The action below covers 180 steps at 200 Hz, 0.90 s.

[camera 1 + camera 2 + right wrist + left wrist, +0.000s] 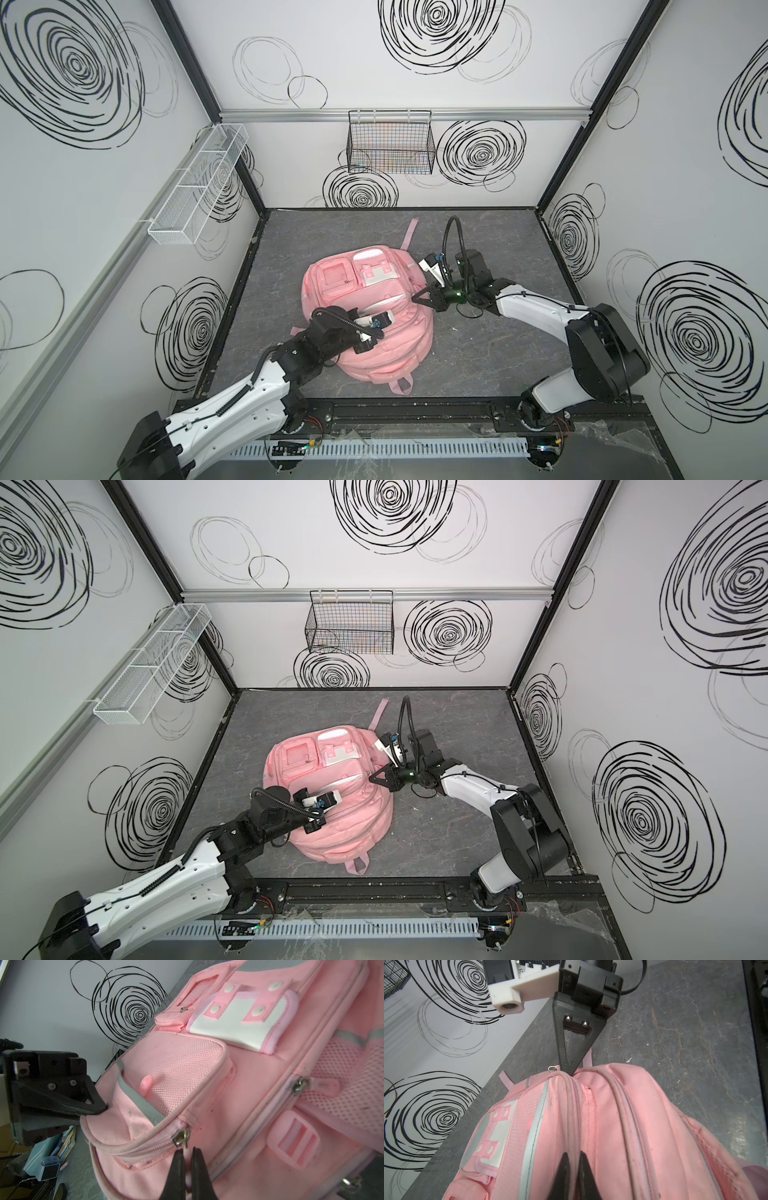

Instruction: Pack the student bag

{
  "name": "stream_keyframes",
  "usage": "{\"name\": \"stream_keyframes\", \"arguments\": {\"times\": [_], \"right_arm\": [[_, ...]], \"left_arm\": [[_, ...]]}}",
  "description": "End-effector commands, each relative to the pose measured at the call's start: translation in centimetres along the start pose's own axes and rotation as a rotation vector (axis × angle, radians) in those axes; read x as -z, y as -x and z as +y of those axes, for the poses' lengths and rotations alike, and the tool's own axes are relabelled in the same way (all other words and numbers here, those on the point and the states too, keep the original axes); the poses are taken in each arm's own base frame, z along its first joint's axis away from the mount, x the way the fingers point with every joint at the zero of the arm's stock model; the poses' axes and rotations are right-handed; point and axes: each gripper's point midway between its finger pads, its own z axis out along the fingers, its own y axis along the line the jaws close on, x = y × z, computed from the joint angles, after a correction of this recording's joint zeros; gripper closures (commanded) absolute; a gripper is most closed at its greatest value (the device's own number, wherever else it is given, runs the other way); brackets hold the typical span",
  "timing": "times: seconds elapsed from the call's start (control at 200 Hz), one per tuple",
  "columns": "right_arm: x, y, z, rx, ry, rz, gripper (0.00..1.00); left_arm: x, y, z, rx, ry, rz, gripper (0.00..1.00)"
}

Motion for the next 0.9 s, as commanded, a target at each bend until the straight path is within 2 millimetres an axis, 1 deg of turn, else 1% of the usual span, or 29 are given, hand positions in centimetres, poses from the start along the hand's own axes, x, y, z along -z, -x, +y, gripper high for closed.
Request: {"name": "stream_keyframes", "arguments": {"times": [0.0,0.015,0.05,0.085,0.095,0.14,0.165,0.2,0.27,0.31,0.34,0.37,0.375,0.385,0.41,0.42,0.43,0.445,0.505,0.57,0.615,0.66,0.735,0.775,0.81,0.855,0.895], "right_arm": [[5.0,5.0,-9.8,-0.095,-0.429,-0.201,1.00],[5.1,5.1,-9.9,-0.098,-0.434,-0.207,1.00],[5.6,5.6,-10.0,-0.097,-0.442,-0.226,1.00],[6.0,5.7,-10.4,-0.101,-0.456,-0.235,0.99],[6.2,5.7,-10.5,-0.103,-0.463,-0.238,0.95],[7.0,5.6,-11.4,-0.116,-0.502,-0.245,0.70],[7.4,5.5,-12.0,-0.126,-0.523,-0.243,0.61],[8.2,5.1,-12.7,-0.143,-0.555,-0.239,0.52],[10.3,4.5,-14.3,-0.172,-0.630,-0.266,0.40],[11.9,4.3,-15.0,-0.183,-0.672,-0.310,0.37],[13.1,4.0,-15.5,-0.187,-0.700,-0.352,0.34],[14.5,3.8,-16.0,-0.189,-0.736,-0.404,0.31],[14.8,3.8,-16.1,-0.188,-0.742,-0.414,0.29],[15.2,3.6,-16.3,-0.192,-0.755,-0.431,0.22],[16.5,3.4,-16.7,-0.197,-0.795,-0.480,0.12],[16.9,3.2,-16.9,-0.201,-0.811,-0.494,0.09],[17.4,3.1,-17.0,-0.202,-0.830,-0.509,0.03],[18.1,2.9,-17.2,-0.206,-0.855,-0.530,0.00],[20.8,1.7,-18.5,-0.220,-0.997,-0.588,0.00],[24.0,0.0,-19.9,-0.238,-1.178,-0.619,0.00],[25.8,-1.1,-20.6,-0.225,-1.280,-0.635,0.00],[27.2,-2.1,-21.2,-0.213,-1.350,-0.656,0.00],[28.3,-3.4,-22.2,-0.213,-1.389,-0.688,0.00],[28.3,-3.8,-22.7,-0.217,-1.396,-0.695,0.00],[28.1,-4.1,-23.0,-0.209,-1.397,-0.690,0.00],[27.9,-4.0,-23.0,-0.184,-1.391,-0.708,0.00],[27.8,-3.5,-22.9,-0.175,-1.378,-0.715,0.00]], "left_arm": [[1.0,5.5,4.6,0.102,0.124,-0.177,0.39],[1.1,5.7,5.3,0.123,0.142,-0.188,0.35],[1.4,6.2,6.8,0.184,0.179,-0.218,0.30],[1.7,6.6,8.5,0.249,0.227,-0.250,0.28],[1.8,6.6,9.0,0.267,0.244,-0.257,0.28],[2.3,6.4,11.3,0.356,0.329,-0.289,0.27],[2.6,6.1,12.7,0.409,0.387,-0.300,0.26],[3.2,5.3,14.8,0.481,0.486,-0.303,0.23],[4.8,2.9,18.6,0.602,0.707,-0.284,0.20],[5.5,1.3,20.0,0.626,0.811,-0.266,0.19],[6.3,0.5,21.1,0.620,0.890,-0.272,0.19],[7.0,-0.7,21.8,0.605,0.969,-0.256,0.19],[7.0,-0.9,21.9,0.603,0.981,-0.252,0.19],[7.4,-1.4,22.1,0.600,1.013,-0.248,0.19],[8.1,-2.5,22.6,0.597,1.083,-0.239,0.18],[8.3,-3.0,22.7,0.597,1.105,-0.230,0.18],[8.6,-3.4,22.9,0.597,1.132,-0.227,0.18],[9.0,-4.0,23.0,0.595,1.165,-0.221,0.18],[10.1,-6.6,23.3,0.582,1.274,-0.160,0.17],[11.1,-8.9,23.1,0.554,1.365,-0.082,0.17],[11.7,-10.3,22.8,0.528,1.405,-0.031,0.17],[12.1,-11.5,22.3,0.510,1.429,0.006,0.17],[12.1,-13.3,21.6,0.510,1.430,0.047,0.17],[11.9,-14.2,21.3,0.521,1.418,0.071,0.17],[11.3,-14.7,21.0,0.525,1.384,0.076,0.17],[10.9,-15.1,20.9,0.554,1.355,0.054,0.16],[10.4,-14.8,21.0,0.550,1.317,0.030,0.16]]}}
